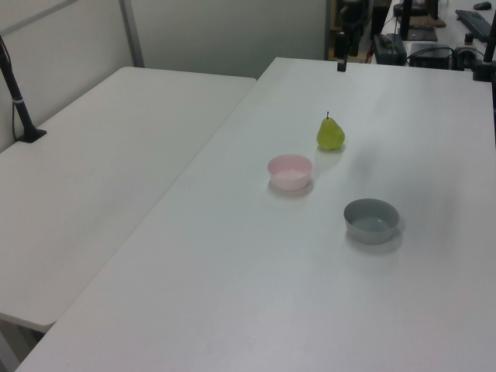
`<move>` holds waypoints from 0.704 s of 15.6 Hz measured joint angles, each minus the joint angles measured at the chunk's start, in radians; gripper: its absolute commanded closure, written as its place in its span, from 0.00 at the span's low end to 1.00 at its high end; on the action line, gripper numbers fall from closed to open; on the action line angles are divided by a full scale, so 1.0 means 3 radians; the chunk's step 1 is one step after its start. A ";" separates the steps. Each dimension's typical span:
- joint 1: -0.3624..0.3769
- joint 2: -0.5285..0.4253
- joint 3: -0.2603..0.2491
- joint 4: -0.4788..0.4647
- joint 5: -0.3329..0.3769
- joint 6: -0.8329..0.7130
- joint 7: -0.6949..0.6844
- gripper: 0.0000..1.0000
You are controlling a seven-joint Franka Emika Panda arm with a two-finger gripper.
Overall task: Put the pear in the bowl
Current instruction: 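Lower the open gripper down over the yellow-green pear, then close the gripper on the pear and lift it off the table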
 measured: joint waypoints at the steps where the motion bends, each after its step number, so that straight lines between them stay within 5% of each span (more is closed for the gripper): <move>1: -0.0003 0.0065 0.0000 0.0001 0.0000 0.0092 -0.0002 0.00; 11: 0.0098 0.0870 0.0009 -0.0054 -0.0192 0.0592 -0.0220 0.00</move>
